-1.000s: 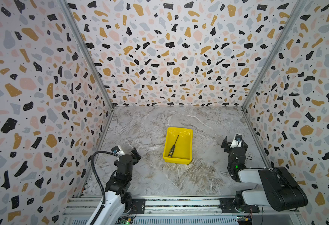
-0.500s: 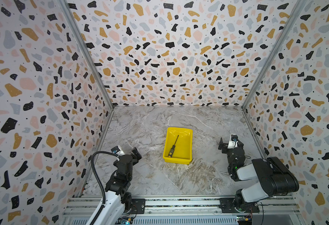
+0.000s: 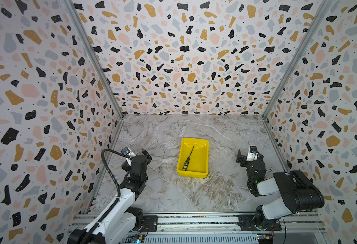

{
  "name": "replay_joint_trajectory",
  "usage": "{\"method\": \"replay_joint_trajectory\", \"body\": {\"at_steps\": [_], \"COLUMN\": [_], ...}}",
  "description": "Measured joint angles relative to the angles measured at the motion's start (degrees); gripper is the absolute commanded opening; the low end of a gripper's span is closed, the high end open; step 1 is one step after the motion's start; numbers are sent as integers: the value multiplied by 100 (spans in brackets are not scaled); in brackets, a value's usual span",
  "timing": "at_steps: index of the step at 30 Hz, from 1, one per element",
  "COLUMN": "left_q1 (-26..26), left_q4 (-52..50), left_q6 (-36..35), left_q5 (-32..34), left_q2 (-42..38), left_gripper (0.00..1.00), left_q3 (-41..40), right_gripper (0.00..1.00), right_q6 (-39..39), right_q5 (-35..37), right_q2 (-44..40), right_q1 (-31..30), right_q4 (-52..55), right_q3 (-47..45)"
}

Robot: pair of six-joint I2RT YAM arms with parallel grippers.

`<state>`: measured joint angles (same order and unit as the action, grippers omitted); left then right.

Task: Put the screwdriver in the bin
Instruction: Reset both arms

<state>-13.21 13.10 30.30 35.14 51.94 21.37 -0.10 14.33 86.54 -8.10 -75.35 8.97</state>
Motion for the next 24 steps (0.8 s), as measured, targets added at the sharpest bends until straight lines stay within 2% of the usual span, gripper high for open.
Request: {"method": "replay_joint_trajectory", "body": {"at_steps": [4,8,11,14,19,24], "left_q1": [0,2,11,31,35,122], "left_q4": [1132,2623,2962,3010,3250,3945], "left_q6": [-1023,-1998,-2461,-2750,-3003,-3034], "left_q5": [160,595,717,719,647,138], "left_q2": [407,1220,1980,2363,2328,1875], "left_gripper": [100,99,100,100,100,100], "left_q3": [-98,-686,-835,-667,-538,-1032], "right_gripper": [99,99,99,99,99,99], "right_q6": [0,0,0,0,0,0], "right_q5": [-4,-20,-24,-39,-66,-66], "right_q2": [0,0,0,0,0,0], "right_q1": [0,0,0,0,0,0], "right_q4": [2,2,4,15,37,37], "right_q3": [0,0,0,0,0,0]}}
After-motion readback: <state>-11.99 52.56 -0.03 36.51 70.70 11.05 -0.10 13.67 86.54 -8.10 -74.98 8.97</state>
